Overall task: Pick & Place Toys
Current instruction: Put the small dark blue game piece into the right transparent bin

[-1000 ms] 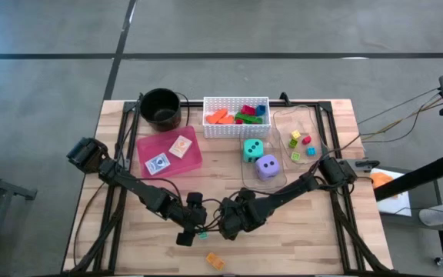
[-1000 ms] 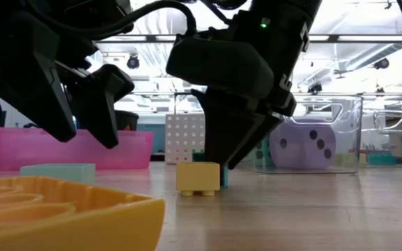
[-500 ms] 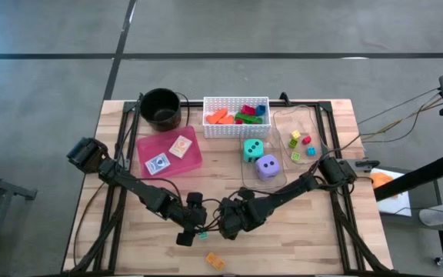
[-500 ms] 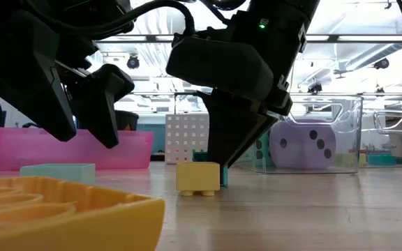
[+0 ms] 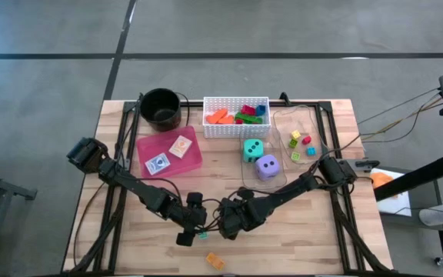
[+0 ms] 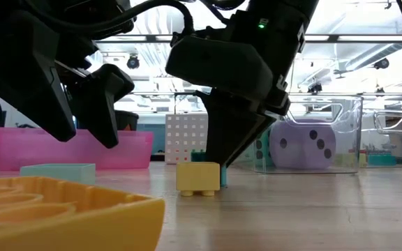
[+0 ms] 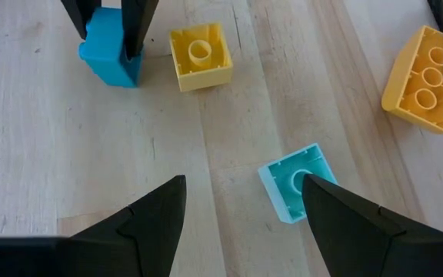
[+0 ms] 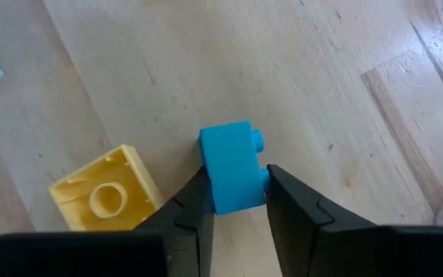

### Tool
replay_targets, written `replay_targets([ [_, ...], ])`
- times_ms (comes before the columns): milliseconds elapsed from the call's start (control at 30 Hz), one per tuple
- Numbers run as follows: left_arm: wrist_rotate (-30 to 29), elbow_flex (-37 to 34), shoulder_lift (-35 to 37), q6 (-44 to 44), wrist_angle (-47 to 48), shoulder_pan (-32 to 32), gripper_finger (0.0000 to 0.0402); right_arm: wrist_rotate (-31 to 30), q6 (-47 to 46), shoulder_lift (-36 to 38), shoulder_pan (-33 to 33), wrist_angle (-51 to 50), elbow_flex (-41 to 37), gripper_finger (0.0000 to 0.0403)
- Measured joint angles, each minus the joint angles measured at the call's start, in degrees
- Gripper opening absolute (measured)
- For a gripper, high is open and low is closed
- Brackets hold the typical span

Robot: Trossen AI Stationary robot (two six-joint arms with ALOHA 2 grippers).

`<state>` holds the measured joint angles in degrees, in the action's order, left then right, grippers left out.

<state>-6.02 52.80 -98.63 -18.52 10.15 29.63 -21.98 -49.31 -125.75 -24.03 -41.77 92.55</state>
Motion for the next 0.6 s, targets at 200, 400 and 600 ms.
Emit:
replay_targets([
  [200,0.00,0.00,0.00,0.00,0.02,0.00,0.0264,-0.02,-0.01,0.00,0.04,0.16,0.00,0.0111],
  [400,0.00,0.00,0.00,0.00,0.02,0.00,0.0264,-0.02,-0.01,0.00,0.04,0.19,0.00,0.0111],
  [600,0.00,0.00,0.00,0.00,0.02,0.00,0.0264,-0.04,0.01,0.00,0.07,0.28,0.00,0.0091],
])
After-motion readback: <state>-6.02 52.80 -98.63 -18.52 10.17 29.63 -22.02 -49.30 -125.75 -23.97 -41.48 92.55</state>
